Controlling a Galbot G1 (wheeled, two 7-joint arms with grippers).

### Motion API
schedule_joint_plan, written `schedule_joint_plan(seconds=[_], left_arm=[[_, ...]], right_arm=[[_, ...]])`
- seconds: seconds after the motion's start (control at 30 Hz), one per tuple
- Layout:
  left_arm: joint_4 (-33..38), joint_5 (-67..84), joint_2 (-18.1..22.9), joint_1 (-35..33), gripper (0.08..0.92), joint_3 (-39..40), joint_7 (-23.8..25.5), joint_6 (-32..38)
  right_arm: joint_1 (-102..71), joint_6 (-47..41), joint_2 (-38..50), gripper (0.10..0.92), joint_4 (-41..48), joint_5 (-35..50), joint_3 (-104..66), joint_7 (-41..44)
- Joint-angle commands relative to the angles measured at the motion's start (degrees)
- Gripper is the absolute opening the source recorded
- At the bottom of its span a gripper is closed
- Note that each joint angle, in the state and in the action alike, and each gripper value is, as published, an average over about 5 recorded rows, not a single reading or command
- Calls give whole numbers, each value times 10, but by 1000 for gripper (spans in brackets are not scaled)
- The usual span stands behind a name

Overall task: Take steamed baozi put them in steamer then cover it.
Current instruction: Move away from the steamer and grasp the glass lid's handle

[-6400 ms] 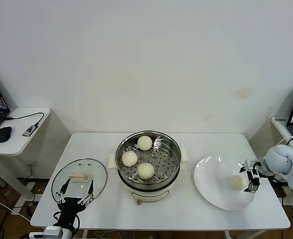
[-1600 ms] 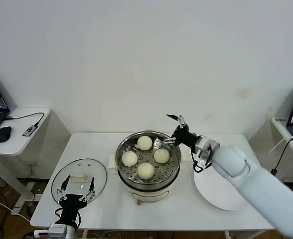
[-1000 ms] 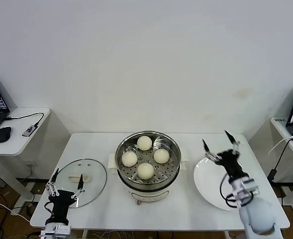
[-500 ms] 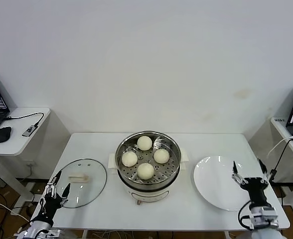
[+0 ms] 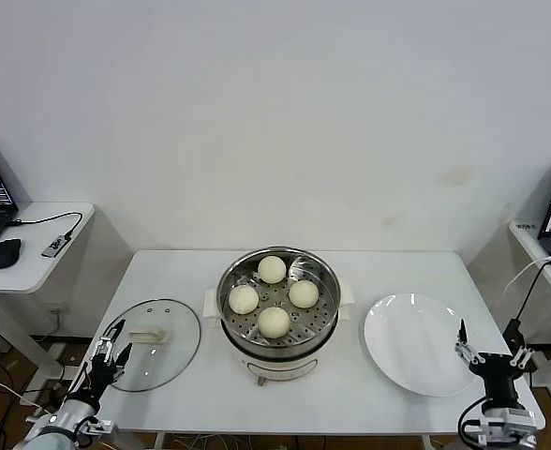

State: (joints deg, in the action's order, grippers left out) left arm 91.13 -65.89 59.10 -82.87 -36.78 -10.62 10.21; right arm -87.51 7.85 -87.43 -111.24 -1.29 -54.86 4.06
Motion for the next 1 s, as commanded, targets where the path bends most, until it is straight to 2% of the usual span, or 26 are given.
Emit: schedule_joint_plan(seconds=[0.03,0.4,1.0], left_arm=[[-25,-26,-9,31,823,19,6,3],[-44,-32,5,66,823,44,13,2],[-116,-49,15,148,823,71,19,0]], right_arm=[[-12,-1,-12,823,-6,-4,-11,-6],[-22,1,-7,823,-7,-4,-14,-3],[-24,-2,-2,823,6,-6,-17,2]])
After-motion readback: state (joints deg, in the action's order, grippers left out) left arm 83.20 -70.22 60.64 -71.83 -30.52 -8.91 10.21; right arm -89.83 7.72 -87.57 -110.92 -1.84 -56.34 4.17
